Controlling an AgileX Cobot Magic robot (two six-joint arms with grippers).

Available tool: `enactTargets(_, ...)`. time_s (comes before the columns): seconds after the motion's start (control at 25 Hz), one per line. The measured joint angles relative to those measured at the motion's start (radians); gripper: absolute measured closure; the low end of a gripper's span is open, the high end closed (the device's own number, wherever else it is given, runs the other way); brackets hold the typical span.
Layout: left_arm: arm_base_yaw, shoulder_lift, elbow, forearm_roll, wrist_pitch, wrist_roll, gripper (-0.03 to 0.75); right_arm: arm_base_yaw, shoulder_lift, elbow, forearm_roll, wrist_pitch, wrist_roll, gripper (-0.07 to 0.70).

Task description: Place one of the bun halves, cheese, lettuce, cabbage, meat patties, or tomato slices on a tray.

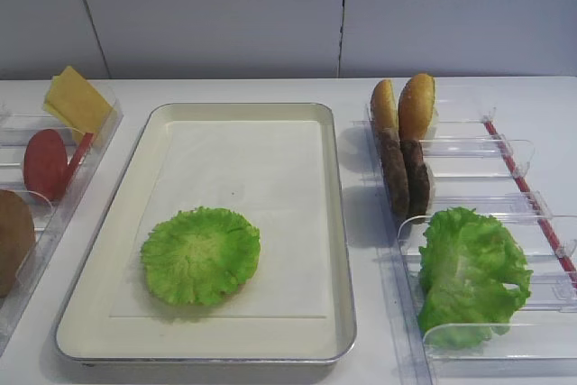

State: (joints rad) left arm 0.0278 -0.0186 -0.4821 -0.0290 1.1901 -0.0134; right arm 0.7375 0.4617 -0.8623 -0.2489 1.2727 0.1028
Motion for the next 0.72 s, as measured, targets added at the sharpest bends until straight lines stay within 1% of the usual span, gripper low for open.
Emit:
enactTargets(0.28, 0.000, 0.000, 0.000, 0.000, 0.000, 0.000, 0.244, 0.000, -0.164, 0.112, -0.002, 0.004, 0.008, 0.024)
enactTargets(0.36, 0.000, 0.000, 0.000, 0.000, 0.000, 0.000, 0.244, -0.015, -0.196, 0.149, -0.002, 0.004, 0.008, 0.024)
enactTargets(0.52, 0.000, 0.000, 0.000, 0.000, 0.000, 0.000, 0.244, -0.139, -0.263, 0.205, 0.001, 0.004, -0.018, 0.024)
enactTargets(0.64, 0.000, 0.000, 0.000, 0.000, 0.000, 0.000, 0.244, -0.234, -0.319, 0.219, 0.038, 0.002, -0.042, 0.024)
enactTargets(0.72, 0.000, 0.000, 0.000, 0.000, 0.000, 0.000, 0.244, -0.290, -0.351, 0.226, 0.057, -0.010, -0.065, 0.024)
